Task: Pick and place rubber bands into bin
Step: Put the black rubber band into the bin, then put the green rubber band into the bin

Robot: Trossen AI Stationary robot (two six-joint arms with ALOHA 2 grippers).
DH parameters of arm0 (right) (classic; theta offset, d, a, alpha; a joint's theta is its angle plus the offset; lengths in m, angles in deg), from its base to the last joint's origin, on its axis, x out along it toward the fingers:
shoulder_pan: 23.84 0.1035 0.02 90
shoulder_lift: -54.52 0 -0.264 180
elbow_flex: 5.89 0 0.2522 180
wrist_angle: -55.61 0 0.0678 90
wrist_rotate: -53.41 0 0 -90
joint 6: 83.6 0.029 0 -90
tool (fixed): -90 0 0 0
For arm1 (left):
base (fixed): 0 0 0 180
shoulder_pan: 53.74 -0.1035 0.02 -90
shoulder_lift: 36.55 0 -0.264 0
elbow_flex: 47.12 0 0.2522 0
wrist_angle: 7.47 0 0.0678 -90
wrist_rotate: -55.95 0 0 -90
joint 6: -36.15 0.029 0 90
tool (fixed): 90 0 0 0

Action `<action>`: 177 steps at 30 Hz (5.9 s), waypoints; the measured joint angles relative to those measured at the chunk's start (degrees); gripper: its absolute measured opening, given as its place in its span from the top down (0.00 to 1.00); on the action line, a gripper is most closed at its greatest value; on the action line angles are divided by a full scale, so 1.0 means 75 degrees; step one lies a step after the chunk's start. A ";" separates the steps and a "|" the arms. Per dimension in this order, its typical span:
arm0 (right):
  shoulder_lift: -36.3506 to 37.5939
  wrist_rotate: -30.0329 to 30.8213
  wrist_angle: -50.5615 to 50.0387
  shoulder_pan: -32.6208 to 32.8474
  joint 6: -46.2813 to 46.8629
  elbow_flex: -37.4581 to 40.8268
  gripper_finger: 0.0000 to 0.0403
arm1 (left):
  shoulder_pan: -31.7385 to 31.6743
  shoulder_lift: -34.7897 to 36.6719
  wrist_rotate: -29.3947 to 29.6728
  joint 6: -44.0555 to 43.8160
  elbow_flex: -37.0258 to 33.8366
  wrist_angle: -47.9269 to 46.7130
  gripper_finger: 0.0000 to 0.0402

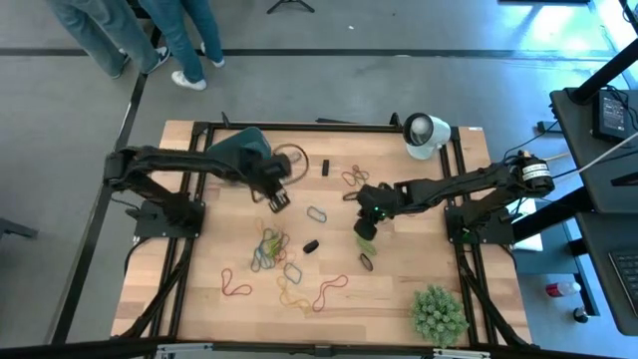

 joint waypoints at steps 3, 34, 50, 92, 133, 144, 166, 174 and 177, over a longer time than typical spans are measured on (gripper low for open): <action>0.0000 0.0000 0.0498 -0.0060 0.0537 0.0000 0.89 | -0.0588 0.0604 0.0036 0.0530 0.0000 -0.0308 0.99; 0.0000 -0.0005 0.1150 -0.0069 0.0561 0.0000 0.89 | -0.5560 0.1105 -0.1256 0.4577 -0.1644 0.0219 0.99; 0.0000 -0.0005 0.1147 -0.0069 0.0570 0.0000 0.89 | -0.6096 0.0006 -0.1740 0.4829 -0.1644 0.0366 0.95; 0.0000 -0.0005 0.1147 -0.0069 0.0569 0.0000 0.89 | -0.2274 0.3772 -0.0475 -0.0236 -0.1638 0.0750 0.97; 0.0026 0.0280 -0.2965 -0.0872 0.1779 -0.1154 0.98 | 0.4462 0.0173 -0.0089 -0.4578 -0.2371 0.1529 1.00; -0.0048 -0.0010 -0.3400 -0.2701 0.2923 -0.0168 0.85 | 0.4072 0.0435 -0.0357 -0.3244 -0.2928 0.2083 0.99; -0.0863 -0.0088 -0.2804 -0.2193 0.2273 0.0151 0.98 | 0.2844 0.0435 -0.0288 -0.2215 -0.2492 0.2176 0.86; 0.0716 -0.0404 -0.2338 -0.1811 0.0946 -0.0902 1.00 | 0.2342 0.0435 0.0461 -0.1322 -0.1360 0.2746 0.69; 0.1153 -0.0390 -0.2001 -0.1645 0.0175 -0.1360 1.00 | 0.2202 0.0435 0.0646 -0.1103 -0.1012 0.3506 0.62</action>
